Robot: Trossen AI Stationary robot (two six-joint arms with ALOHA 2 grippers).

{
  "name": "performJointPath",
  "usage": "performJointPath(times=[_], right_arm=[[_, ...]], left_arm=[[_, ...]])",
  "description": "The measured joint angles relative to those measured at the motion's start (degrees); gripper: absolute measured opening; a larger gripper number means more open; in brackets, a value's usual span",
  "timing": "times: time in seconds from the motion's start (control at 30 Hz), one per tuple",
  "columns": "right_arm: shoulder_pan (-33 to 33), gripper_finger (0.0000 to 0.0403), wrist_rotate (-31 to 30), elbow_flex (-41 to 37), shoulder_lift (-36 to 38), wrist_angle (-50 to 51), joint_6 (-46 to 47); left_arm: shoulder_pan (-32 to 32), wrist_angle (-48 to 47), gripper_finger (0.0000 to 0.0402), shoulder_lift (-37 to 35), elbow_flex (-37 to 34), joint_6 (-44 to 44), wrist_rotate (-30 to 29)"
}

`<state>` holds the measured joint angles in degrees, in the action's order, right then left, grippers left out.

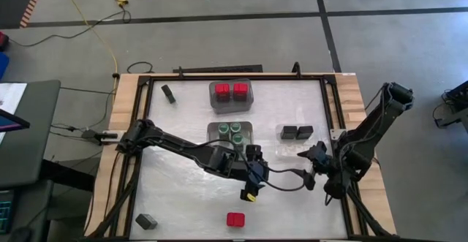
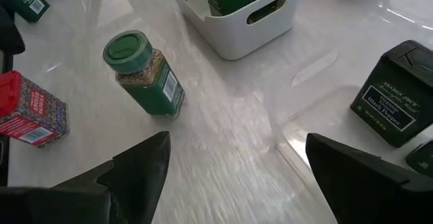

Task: Sort spices by type
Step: Put the green spice bottle into the gray bin

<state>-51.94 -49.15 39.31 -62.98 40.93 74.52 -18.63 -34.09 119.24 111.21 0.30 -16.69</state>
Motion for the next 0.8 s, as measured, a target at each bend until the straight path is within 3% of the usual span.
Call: performJointPath(times=[0.8], right_arm=[[0.00, 0.0372, 0.09, 0.00, 0.00, -0.04, 0.00]], left_arm=[[-0.04, -2.93, 0.0359, 0.00, -0.06, -0.68, 1.98]])
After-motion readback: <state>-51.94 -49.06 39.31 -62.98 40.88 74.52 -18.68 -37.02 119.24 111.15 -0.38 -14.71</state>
